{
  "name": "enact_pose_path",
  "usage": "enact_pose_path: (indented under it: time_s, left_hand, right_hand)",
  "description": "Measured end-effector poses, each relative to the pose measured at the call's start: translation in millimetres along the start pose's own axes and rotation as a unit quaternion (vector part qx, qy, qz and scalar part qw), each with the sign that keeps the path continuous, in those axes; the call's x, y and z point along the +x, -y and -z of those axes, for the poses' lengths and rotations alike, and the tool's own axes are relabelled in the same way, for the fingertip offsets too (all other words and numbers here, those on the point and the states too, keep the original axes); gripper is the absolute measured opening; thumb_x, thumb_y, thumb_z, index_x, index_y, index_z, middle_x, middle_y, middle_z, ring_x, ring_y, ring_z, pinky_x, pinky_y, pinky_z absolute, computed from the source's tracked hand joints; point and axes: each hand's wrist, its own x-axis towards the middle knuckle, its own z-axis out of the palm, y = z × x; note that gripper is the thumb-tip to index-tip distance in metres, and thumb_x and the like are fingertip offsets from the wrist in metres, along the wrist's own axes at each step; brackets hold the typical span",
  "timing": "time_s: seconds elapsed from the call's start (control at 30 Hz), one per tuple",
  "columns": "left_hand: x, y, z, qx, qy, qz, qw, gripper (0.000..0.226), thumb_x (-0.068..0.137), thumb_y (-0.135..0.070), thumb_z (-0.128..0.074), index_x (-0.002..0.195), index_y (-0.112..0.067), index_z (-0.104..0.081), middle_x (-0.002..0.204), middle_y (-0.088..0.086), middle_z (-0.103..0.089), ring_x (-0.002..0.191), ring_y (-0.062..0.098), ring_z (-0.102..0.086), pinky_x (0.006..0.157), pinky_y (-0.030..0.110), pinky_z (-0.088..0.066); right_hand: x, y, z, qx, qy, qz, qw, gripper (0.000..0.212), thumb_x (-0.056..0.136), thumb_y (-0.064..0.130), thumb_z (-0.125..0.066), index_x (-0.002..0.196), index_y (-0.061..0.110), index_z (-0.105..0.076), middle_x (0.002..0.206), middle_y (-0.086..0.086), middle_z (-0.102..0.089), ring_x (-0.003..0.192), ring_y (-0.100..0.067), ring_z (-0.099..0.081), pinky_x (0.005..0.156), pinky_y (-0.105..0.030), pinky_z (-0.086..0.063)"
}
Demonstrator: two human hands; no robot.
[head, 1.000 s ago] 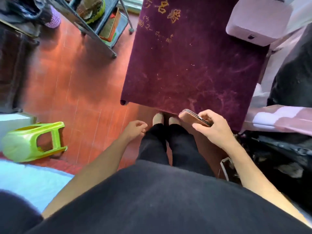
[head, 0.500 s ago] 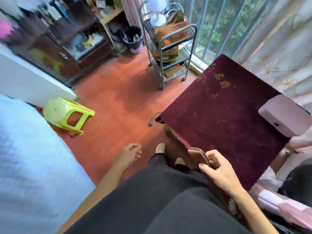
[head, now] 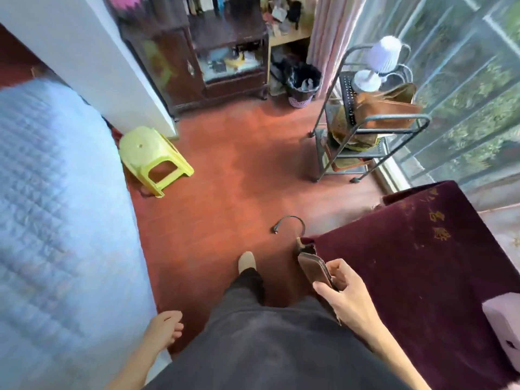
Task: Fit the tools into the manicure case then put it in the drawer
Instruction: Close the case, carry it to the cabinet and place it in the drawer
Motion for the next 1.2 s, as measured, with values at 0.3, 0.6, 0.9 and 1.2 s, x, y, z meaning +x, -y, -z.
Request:
enact_pose_path:
  time_s: [0.3, 0.6, 0.9, 1.2]
  left_hand:
    - [36.2, -186.7, 22.6, -0.004, 0.037, -0.126, 0.991, 0.015, 0.104, -0.022, -0.056, 0.114, -0.015, -0.065, 0.094, 0.009, -0.071, 0.074, 0.017, -0.065, 0.063, 0.023, -0.049]
    - [70.9, -346.6, 51.2, -0.016, 0.042, -0.193, 0.98, 0.015, 0.105, -0.028, -0.054, 0.114, -0.026, -0.065, 0.104, 0.004, -0.073, 0.096, 0.02, -0.071, 0.084, 0.031, -0.056]
    - [119.8, -392.0, 108.8, -0.031, -0.013, -0.083, 0.996, 0.017, 0.104, -0.024, -0.056, 0.114, -0.016, -0.067, 0.094, 0.009, -0.074, 0.079, 0.021, -0.07, 0.073, 0.031, -0.055]
    - [171.5, -434.8, 170.1, -0.054, -0.014, 0.018, 0.998, 0.021, 0.104, -0.012, -0.054, 0.119, -0.001, -0.063, 0.085, 0.017, -0.063, 0.062, 0.023, -0.055, 0.055, 0.023, -0.039]
  right_hand:
    - [87.1, 90.0, -33.5, 0.011, 0.002, 0.017, 1.0, 0.026, 0.087, 0.01, -0.079, 0.091, 0.032, -0.067, 0.087, -0.002, -0.08, 0.083, -0.029, -0.074, 0.078, -0.047, -0.058]
    - [217.6, 172.7, -40.7, 0.087, 0.07, 0.029, 0.993, 0.023, 0.091, 0.024, -0.07, 0.111, 0.035, -0.075, 0.097, 0.003, -0.081, 0.084, -0.007, -0.073, 0.077, -0.02, -0.057]
    - [364.3, 281.6, -54.9, 0.154, 0.119, -0.002, 0.981, 0.022, 0.088, 0.045, -0.073, 0.107, 0.036, -0.074, 0.105, -0.009, -0.08, 0.094, -0.02, -0.075, 0.088, -0.043, -0.059]
    - [493.1, 364.9, -97.7, 0.069, 0.106, -0.016, 0.992, 0.014, 0.093, 0.049, -0.073, 0.1, 0.037, -0.071, 0.096, -0.004, -0.076, 0.093, -0.031, -0.072, 0.094, -0.062, -0.058]
